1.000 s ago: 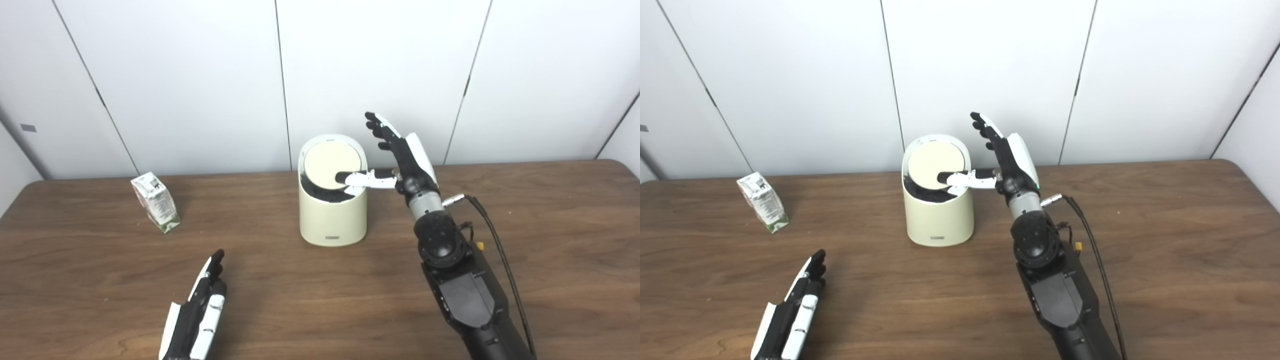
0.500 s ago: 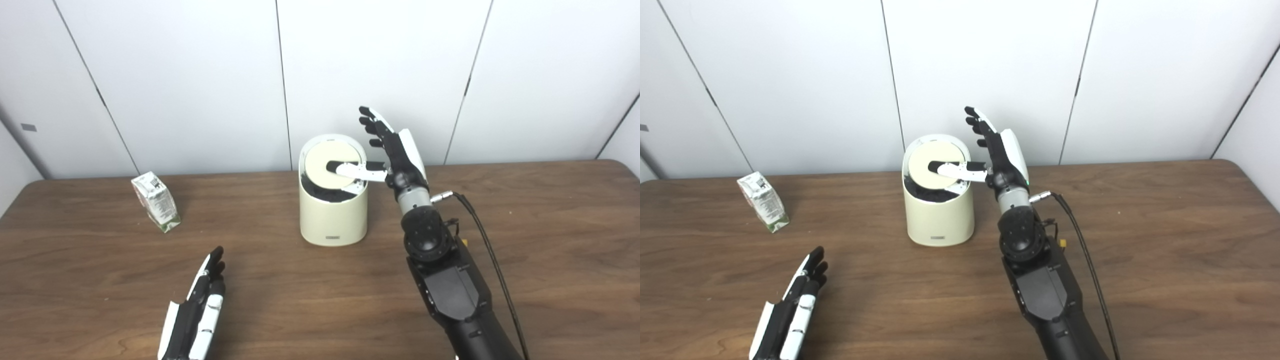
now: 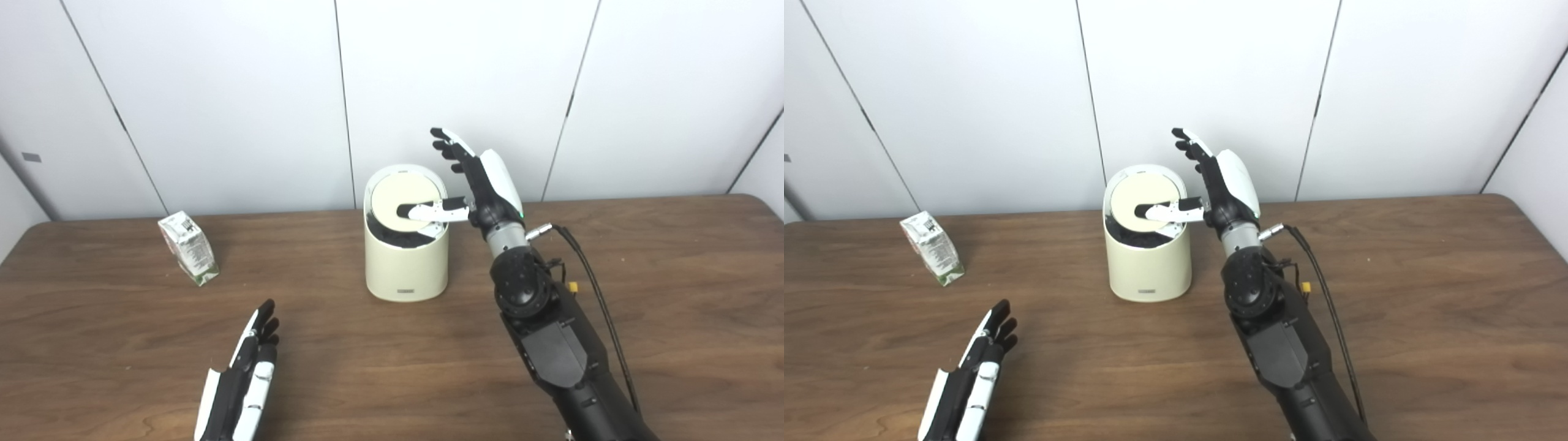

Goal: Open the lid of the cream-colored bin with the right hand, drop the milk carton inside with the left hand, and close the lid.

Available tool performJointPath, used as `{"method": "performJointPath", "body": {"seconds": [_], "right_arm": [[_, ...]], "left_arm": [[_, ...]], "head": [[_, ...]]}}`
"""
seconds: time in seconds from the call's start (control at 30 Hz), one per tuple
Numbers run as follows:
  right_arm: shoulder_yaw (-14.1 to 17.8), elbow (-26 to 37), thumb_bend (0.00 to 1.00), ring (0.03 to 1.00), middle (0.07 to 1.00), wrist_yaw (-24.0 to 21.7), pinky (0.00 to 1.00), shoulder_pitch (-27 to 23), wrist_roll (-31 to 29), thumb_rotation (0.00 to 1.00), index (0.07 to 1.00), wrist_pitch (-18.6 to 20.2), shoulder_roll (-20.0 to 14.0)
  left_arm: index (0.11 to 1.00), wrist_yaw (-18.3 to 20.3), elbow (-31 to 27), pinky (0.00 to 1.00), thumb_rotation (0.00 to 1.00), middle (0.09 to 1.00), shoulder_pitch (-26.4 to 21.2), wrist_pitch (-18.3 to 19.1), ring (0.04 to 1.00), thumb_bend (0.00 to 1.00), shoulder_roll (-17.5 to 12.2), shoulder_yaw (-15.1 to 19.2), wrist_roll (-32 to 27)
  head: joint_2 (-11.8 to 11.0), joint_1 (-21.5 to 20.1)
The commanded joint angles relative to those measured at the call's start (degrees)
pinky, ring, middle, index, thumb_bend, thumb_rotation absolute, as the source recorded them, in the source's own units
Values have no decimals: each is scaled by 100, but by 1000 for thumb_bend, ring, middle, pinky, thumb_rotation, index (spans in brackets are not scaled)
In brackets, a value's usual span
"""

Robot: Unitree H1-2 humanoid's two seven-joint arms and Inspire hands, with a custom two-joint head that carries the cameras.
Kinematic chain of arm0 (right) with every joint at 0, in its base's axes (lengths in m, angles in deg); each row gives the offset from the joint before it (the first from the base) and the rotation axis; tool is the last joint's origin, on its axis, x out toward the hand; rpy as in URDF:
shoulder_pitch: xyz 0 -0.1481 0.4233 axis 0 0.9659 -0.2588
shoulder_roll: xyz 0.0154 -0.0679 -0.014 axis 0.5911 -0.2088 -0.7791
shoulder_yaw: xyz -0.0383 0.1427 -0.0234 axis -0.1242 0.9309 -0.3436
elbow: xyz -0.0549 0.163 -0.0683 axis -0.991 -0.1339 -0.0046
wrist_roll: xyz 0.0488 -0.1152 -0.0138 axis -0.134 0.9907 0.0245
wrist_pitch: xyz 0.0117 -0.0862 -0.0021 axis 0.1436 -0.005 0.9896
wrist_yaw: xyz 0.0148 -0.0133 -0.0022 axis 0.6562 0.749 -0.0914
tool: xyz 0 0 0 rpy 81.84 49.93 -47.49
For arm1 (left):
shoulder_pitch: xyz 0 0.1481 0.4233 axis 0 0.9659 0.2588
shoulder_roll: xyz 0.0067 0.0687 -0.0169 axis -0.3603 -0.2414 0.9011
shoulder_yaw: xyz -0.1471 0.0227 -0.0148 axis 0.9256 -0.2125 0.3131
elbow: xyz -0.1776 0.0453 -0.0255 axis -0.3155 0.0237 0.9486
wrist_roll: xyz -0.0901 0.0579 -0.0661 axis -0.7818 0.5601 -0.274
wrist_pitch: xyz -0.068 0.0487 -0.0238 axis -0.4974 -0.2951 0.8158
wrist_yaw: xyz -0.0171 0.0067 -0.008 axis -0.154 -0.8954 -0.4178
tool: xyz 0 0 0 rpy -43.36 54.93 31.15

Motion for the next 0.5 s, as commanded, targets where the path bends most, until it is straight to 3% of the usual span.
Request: {"method": "performJointPath", "body": {"seconds": [0.0,0.23,0.37,0.47], "right_arm": [[-25,116,1000,865,868,18,806,-238,126,186,876,-108,-104],[-492,150,1000,844,853,54,801,-379,816,163,878,-212,-388],[-764,205,963,895,876,-137,918,-452,1072,136,890,-315,-532],[-935,157,968,889,866,-141,917,-521,1295,129,883,-370,-606]], "left_arm": [[1000,-53,-236,969,864,990,89,-193,971,437,16,5,25],[1000,-12,-249,976,874,989,88,-155,973,424,-7,-3,-23],[1000,44,-309,959,906,989,84,-30,972,446,-36,-66,43],[1000,84,-365,978,914,997,97,18,984,449,-53,-128,113]], "head": [[3,2],[26,-23],[51,-26],[40,-14]]}}
